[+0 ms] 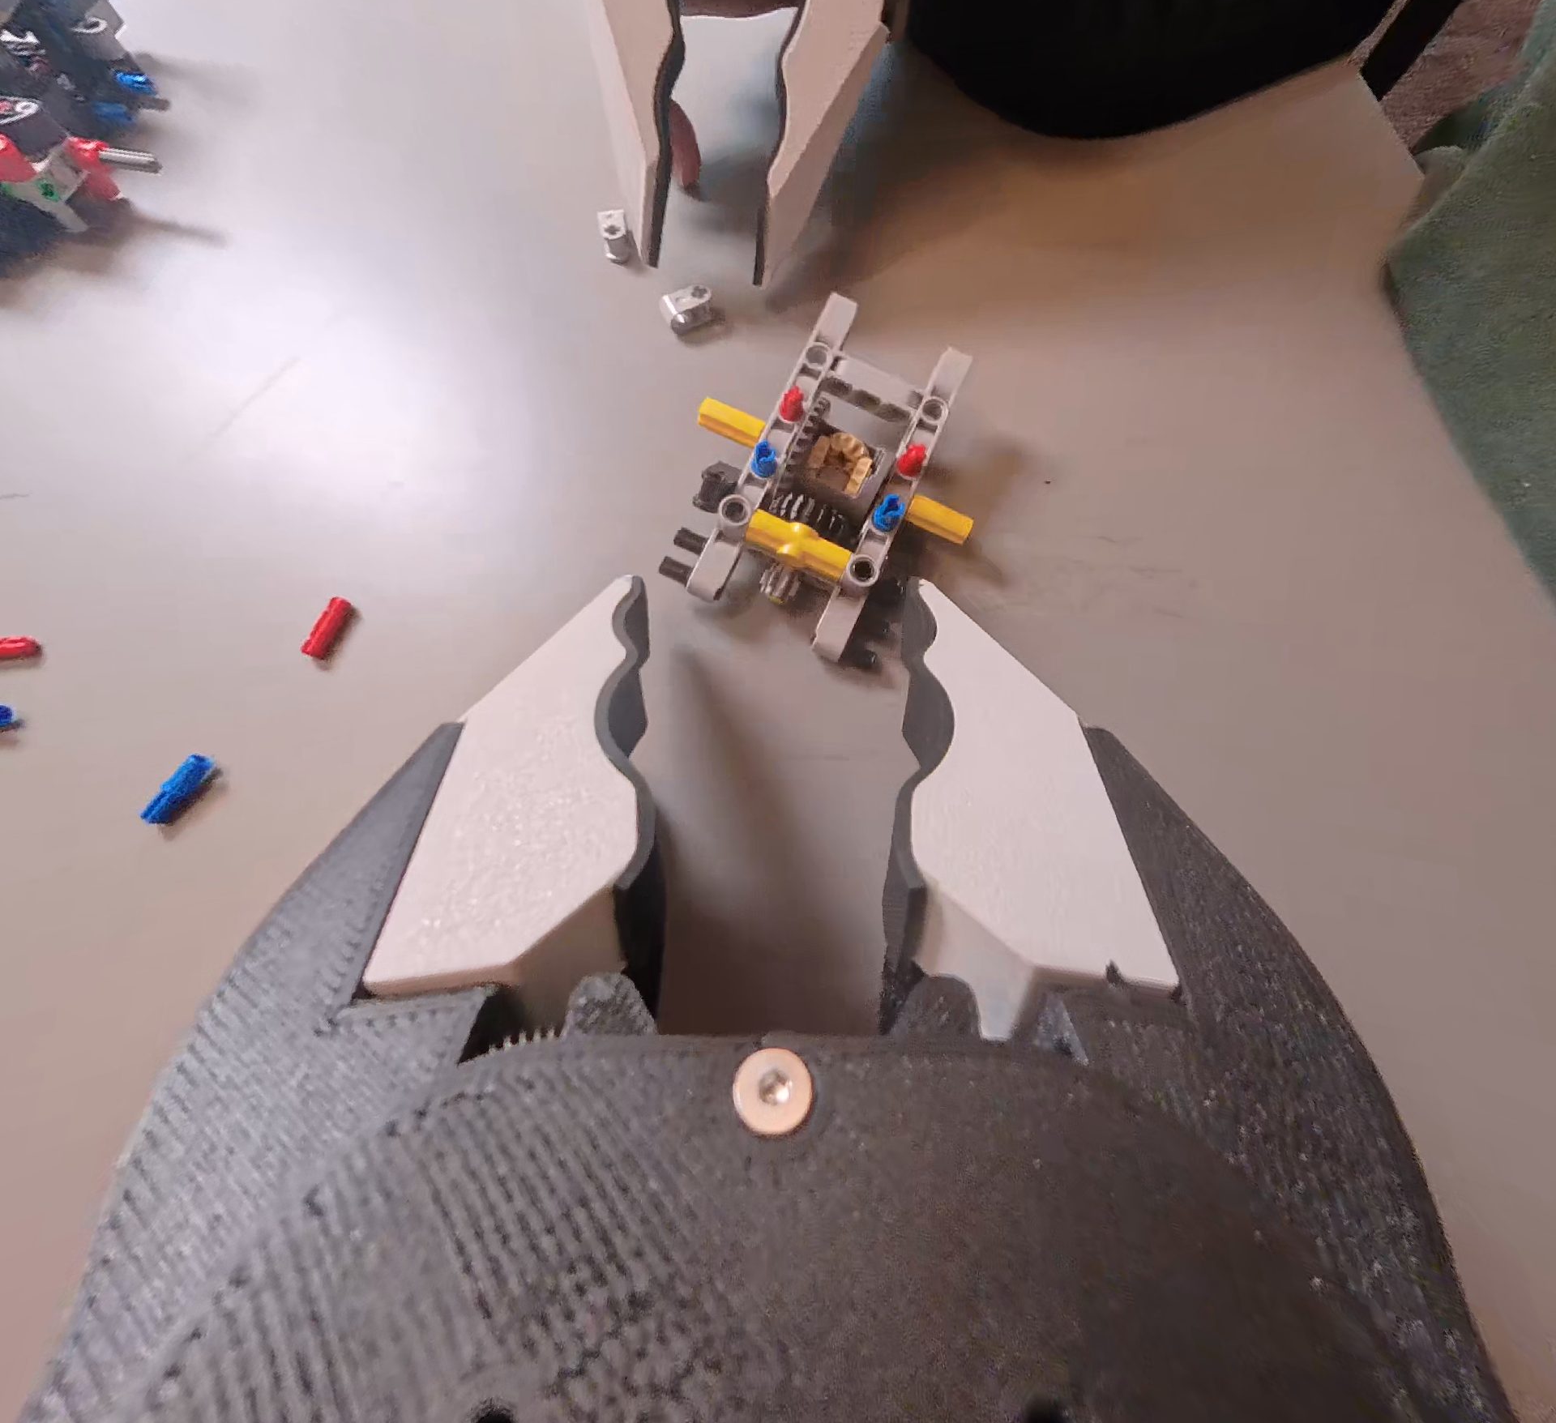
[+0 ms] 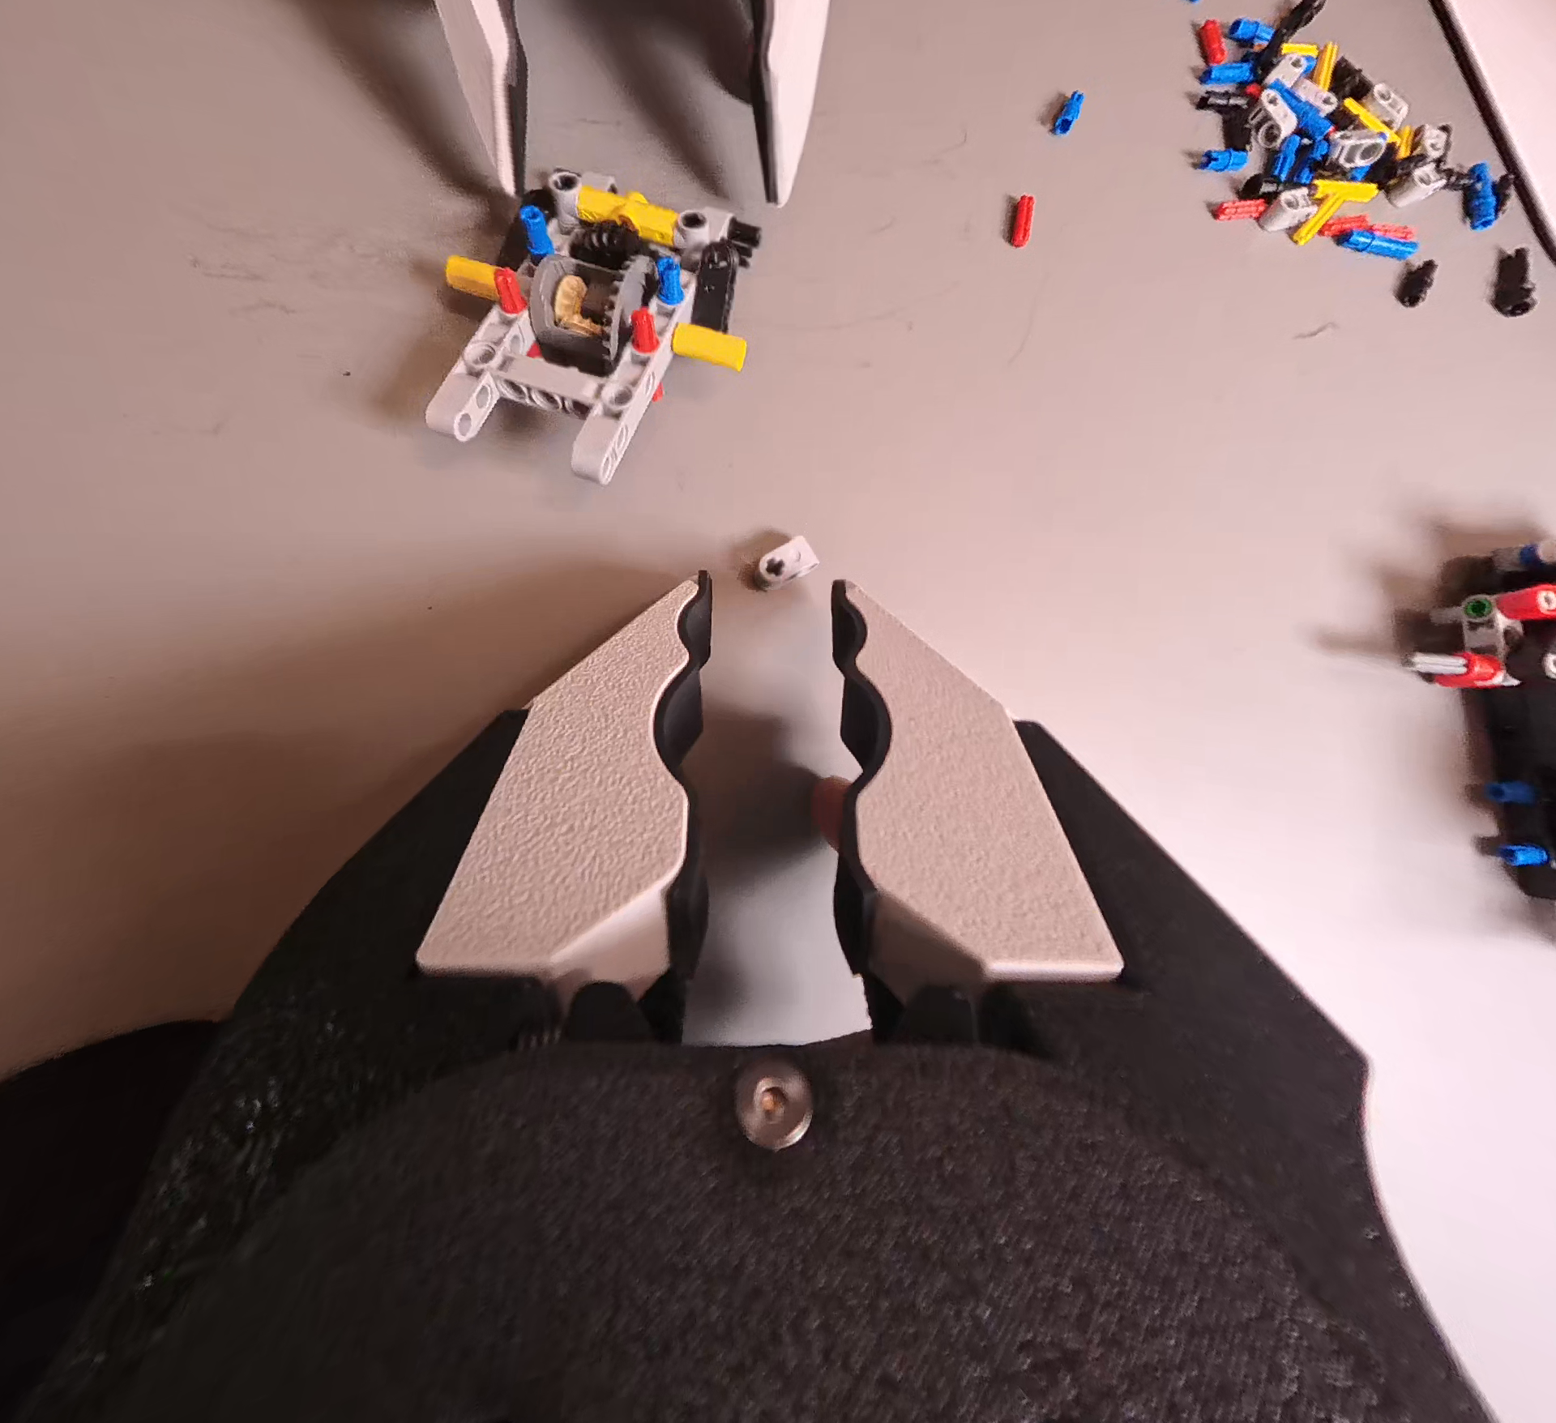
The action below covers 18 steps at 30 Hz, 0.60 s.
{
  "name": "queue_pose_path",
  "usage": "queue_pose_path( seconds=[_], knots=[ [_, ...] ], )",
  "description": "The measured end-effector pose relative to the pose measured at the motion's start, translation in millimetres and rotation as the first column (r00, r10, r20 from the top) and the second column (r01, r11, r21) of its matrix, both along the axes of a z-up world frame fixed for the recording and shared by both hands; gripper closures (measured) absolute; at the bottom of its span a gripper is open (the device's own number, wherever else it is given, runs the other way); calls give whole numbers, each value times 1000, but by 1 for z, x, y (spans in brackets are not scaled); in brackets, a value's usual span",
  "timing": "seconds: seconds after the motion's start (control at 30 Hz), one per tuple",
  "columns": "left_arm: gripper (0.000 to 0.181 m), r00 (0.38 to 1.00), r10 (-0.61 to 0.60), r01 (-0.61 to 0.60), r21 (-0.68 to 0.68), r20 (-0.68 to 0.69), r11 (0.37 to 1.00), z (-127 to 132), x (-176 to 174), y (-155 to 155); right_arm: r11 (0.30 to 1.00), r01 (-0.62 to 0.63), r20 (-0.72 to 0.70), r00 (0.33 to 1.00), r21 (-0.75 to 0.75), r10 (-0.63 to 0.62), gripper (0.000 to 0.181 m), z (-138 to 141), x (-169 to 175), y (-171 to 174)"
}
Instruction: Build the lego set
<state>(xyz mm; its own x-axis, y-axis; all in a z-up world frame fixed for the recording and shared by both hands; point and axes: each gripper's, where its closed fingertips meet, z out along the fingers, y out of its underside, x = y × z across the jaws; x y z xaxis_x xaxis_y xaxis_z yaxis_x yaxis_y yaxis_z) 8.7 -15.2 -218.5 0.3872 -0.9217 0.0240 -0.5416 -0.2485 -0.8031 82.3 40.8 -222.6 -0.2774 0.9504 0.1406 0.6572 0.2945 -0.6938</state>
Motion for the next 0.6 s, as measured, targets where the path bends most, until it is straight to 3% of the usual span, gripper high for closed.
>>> queue_pose_path(
  seconds=[0.3,0.6],
  knots=[
    [131,986,165,-166,114,19,979,20,-22,18,998,-9,8,1000,65,9,157,-3,-8,1],
    [132,951,300,-308,179,71,935,46,-18,11,994,5,20,1000,113,-7,168,-4,-9,2]
  ],
)
